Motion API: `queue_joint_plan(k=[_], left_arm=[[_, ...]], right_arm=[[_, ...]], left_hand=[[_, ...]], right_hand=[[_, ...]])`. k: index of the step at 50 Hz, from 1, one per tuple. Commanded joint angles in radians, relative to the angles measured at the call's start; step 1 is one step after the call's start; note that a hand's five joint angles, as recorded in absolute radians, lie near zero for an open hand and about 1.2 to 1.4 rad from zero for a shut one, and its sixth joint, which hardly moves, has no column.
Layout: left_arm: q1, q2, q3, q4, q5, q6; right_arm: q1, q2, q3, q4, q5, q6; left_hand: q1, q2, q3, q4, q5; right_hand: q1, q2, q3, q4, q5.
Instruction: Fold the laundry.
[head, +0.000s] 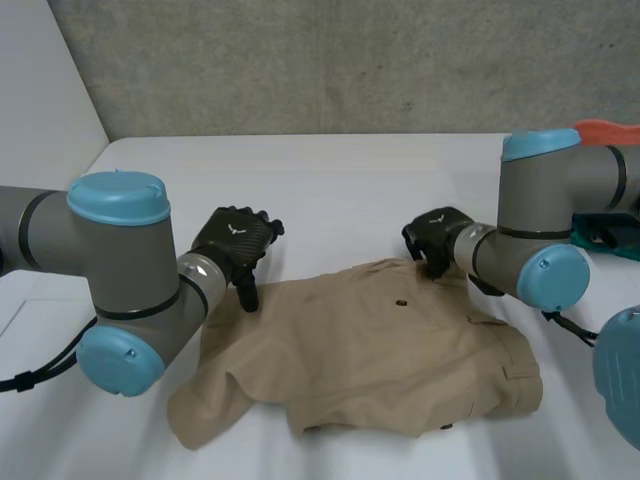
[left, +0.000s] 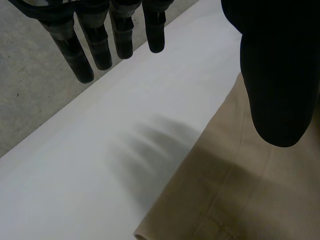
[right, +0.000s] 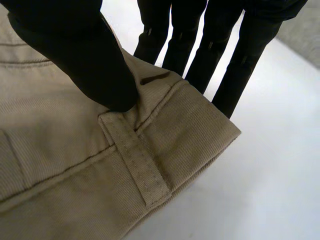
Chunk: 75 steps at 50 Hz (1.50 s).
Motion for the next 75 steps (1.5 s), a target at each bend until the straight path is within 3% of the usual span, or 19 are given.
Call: queue_joint_plan(k=[1, 4, 8, 13, 17, 18, 22, 25, 30, 34, 39, 41, 46, 52, 63, 70, 75], left_arm=[[0.000, -0.016, 0.003, 0.003, 0.006, 0.000], [0.000, -0.042, 0.012, 0.004, 0.007, 0.000], [0.001, -0.081, 0.041, 0.006, 0.006, 0.000], [0.007, -0.133, 0.081, 0.004, 0.000, 0.002], [0.010, -0.154, 0.096, 0.007, -0.002, 0.002], [0.015, -0.153, 0.099, 0.016, -0.002, 0.002], [0.033, -0.141, 0.118, 0.073, -0.009, 0.003], [0.036, -0.125, 0.159, 0.162, -0.008, 0.006], [0.044, -0.084, 0.266, 0.322, -0.003, 0.011], [0.047, -0.075, 0.384, 0.513, -0.005, 0.005], [0.070, -0.038, 0.495, 0.748, -0.013, -0.004], [0.073, -0.026, 0.504, 0.762, -0.014, -0.017], [0.076, 0.014, 0.491, 0.758, -0.006, -0.099], [0.078, 0.019, 0.371, 0.718, 0.004, -0.103], [0.069, -0.072, 0.081, 0.629, 0.018, -0.037], [0.059, -0.128, -0.054, 0.465, 0.018, 0.136], [0.059, -0.113, -0.117, 0.415, 0.014, 0.209]], right_arm=[[0.010, -0.324, 0.205, -0.089, -0.040, 0.010], [0.015, -0.505, 0.291, -0.102, -0.107, 0.004], [0.013, -0.606, 0.358, -0.104, -0.182, 0.016], [0.006, -0.719, 0.420, -0.101, -0.204, 0.014], [0.001, -0.745, 0.458, -0.112, -0.206, 0.010], [0.001, -0.744, 0.458, -0.110, -0.199, 0.010], [-0.010, -0.713, 0.446, -0.109, -0.192, 0.002], [-0.026, -0.592, 0.390, -0.113, -0.164, -0.007], [-0.017, -0.428, 0.154, -0.136, -0.045, -0.001], [-0.005, -0.319, -0.131, -0.355, 0.096, 0.040], [-0.004, -0.325, -0.226, -0.604, 0.163, 0.123], [-0.004, -0.351, -0.221, -0.650, 0.170, 0.138], [-0.004, -0.382, -0.188, -0.652, 0.163, 0.137], [-0.004, -0.374, -0.083, -0.633, 0.132, 0.135], [-0.002, -0.192, 0.096, -0.465, 0.115, 0.017], [-0.013, -0.135, 0.253, -0.391, 0.104, -0.059], [-0.020, -0.152, 0.348, -0.385, 0.101, -0.062]], left_hand=[[-0.013, -0.030, -0.029, -0.022, -0.015], [-0.016, -0.033, -0.032, -0.025, -0.018], [-0.014, -0.030, -0.029, -0.022, -0.015], [0.077, 0.061, 0.062, 0.068, 0.075], [1.038, 1.022, 1.023, 1.030, 1.036], [1.150, 1.134, 1.135, 1.142, 1.149], [1.152, 1.136, 1.136, 1.143, 1.150], [1.152, 1.136, 1.136, 1.143, 1.150], [1.152, 1.136, 1.136, 1.143, 1.150], [1.152, 1.136, 1.136, 1.143, 1.150], [1.152, 1.136, 1.136, 1.143, 1.150], [1.152, 1.136, 1.136, 1.143, 1.150], [1.152, 1.136, 1.136, 1.143, 1.150], [1.152, 1.136, 1.136, 1.143, 1.150], [1.143, 1.127, 1.128, 1.135, 1.141], [0.663, 0.647, 0.648, 0.655, 0.661], [0.492, 0.476, 0.476, 0.483, 0.490]], right_hand=[[0.303, 0.231, 0.228, 0.206, 0.263], [0.303, 0.231, 0.228, 0.206, 0.263], [0.303, 0.231, 0.228, 0.206, 0.263], [0.303, 0.231, 0.228, 0.206, 0.263], [0.303, 0.231, 0.228, 0.206, 0.263], [0.303, 0.231, 0.228, 0.206, 0.263], [0.303, 0.231, 0.228, 0.206, 0.263], [0.303, 0.231, 0.228, 0.206, 0.263], [0.303, 0.231, 0.228, 0.206, 0.263], [0.303, 0.231, 0.228, 0.206, 0.263], [0.303, 0.231, 0.228, 0.206, 0.263], [0.303, 0.231, 0.228, 0.206, 0.263], [0.303, 0.231, 0.228, 0.206, 0.263], [0.303, 0.231, 0.228, 0.206, 0.263], [0.303, 0.231, 0.228, 0.206, 0.263], [0.303, 0.231, 0.228, 0.206, 0.263], [0.303, 0.231, 0.228, 0.206, 0.263]])
